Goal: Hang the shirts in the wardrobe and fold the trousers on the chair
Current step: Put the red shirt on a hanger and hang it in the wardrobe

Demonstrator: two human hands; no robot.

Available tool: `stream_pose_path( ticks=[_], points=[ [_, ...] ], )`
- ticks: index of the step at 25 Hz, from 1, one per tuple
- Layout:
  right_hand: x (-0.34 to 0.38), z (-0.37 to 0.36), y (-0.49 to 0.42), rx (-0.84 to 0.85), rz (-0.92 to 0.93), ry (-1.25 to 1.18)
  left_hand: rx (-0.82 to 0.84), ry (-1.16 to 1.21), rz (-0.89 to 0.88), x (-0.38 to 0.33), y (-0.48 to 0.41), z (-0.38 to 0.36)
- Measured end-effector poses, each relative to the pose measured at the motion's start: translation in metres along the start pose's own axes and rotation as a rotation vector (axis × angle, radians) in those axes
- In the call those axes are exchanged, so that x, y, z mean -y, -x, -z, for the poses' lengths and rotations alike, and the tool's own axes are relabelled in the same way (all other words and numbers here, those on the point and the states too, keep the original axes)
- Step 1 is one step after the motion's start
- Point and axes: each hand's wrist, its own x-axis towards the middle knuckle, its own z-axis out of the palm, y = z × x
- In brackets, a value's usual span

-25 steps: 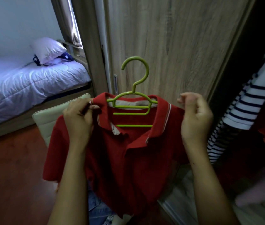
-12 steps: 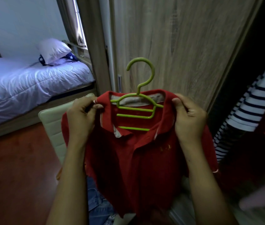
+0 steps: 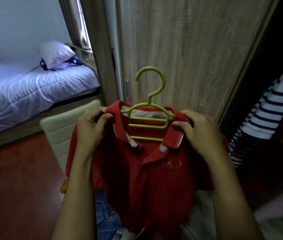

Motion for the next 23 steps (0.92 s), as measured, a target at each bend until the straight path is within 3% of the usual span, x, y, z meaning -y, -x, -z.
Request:
stream_pose_path(
  ticks=[4,8,11,16,20,23],
  points=[
    [0.001,0.003,0.007,-0.250,-0.005,0.052,0.113,-0.012,0.010,0.002,-0.008,0.011],
    [-0.006,0.004,0.008,-0.283,-0.064,0.069,0.091,-0.148,0.173,0.037,-0.003,0.019],
    [-0.009,0.003,0.008,-0.313,-0.082,0.074,0.017,-0.079,0.257,0.040,-0.006,0.015],
    [-0.010,0.004,0.007,-0.308,-0.089,-0.012,-0.066,0.018,0.185,0.031,-0.021,0.007],
    [-0.012,0.008,0.013,-0.310,-0.089,0.019,-0.056,-0.052,0.270,0.030,-0.023,-0.005],
    [-0.016,0.014,0.019,-0.295,-0.124,0.023,0.044,-0.198,0.066,0.005,-0.022,-0.014]
  ],
)
